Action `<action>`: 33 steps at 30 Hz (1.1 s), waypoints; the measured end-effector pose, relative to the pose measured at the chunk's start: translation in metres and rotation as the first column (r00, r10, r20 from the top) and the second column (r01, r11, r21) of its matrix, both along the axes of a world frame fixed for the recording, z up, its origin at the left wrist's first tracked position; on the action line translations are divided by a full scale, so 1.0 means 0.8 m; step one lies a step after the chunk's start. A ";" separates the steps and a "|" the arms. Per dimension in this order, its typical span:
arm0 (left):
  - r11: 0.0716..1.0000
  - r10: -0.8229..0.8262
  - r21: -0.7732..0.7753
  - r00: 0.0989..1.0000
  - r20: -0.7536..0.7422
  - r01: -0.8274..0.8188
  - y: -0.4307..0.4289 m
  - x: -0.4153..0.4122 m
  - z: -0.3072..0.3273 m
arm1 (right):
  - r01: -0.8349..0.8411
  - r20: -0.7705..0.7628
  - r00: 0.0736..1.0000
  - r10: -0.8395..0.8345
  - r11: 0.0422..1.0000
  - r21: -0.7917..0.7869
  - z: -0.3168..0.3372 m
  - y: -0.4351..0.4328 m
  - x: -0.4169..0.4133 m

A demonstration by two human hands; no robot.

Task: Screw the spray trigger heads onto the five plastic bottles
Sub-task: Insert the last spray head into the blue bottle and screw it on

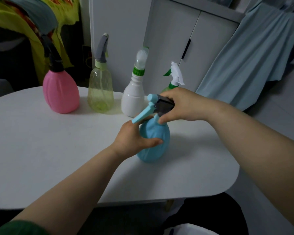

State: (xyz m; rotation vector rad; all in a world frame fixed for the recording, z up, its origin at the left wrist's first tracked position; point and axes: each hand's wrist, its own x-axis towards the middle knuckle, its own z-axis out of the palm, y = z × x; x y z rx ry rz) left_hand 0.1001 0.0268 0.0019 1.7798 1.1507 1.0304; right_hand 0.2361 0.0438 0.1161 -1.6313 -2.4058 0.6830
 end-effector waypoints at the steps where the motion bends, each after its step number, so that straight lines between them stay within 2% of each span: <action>1: 1.000 -0.007 -0.009 1.000 0.019 0.007 0.001 0.000 0.000 | -0.014 -0.004 1.000 0.014 1.000 -0.013 0.001 0.002 0.002; 7: 0.997 -0.063 -0.033 0.997 0.052 0.065 0.007 -0.006 -0.003 | -0.079 0.030 0.996 0.080 0.996 -0.039 0.004 0.011 0.007; 9: 0.996 -0.081 -0.025 0.994 0.072 0.082 0.007 -0.007 -0.004 | -0.081 -0.017 0.997 0.080 0.996 -0.047 0.012 0.012 0.010; 12: 0.995 -0.100 -0.008 0.991 0.085 0.101 0.006 -0.008 -0.004 | -0.040 -0.171 0.985 0.034 0.999 -0.031 0.027 0.014 0.018; 14: 0.995 -0.099 -0.007 0.993 0.070 0.099 0.007 -0.007 -0.004 | -0.035 -0.190 0.981 0.022 0.997 -0.069 0.028 0.011 0.018; 17: 0.996 -0.091 -0.003 0.995 0.053 0.091 0.007 -0.006 -0.003 | -0.045 -0.102 0.994 0.035 0.995 -0.092 0.017 0.007 0.010; 20: 0.996 -0.092 -0.007 0.995 0.043 0.092 0.008 -0.005 -0.003 | -0.035 0.010 0.999 0.035 0.999 -0.027 0.012 0.009 0.002; 23: 0.997 -0.077 -0.003 0.996 0.055 0.077 0.008 -0.004 -0.003 | -0.071 0.184 0.981 0.068 0.997 0.010 0.015 0.006 -0.004; 25: 0.998 -0.058 -0.002 0.996 0.070 0.059 0.008 -0.004 -0.003 | -0.097 0.248 0.965 0.090 0.995 0.016 0.013 0.004 -0.005; 30: 0.998 -0.067 -0.001 0.996 0.059 0.068 0.008 -0.002 -0.003 | 0.003 0.218 0.976 -0.017 0.998 0.063 0.009 0.001 -0.004; 33: 0.998 -0.059 0.001 0.997 0.052 0.059 0.006 -0.002 -0.004 | 0.075 0.149 0.985 -0.082 0.996 0.052 0.005 -0.001 -0.006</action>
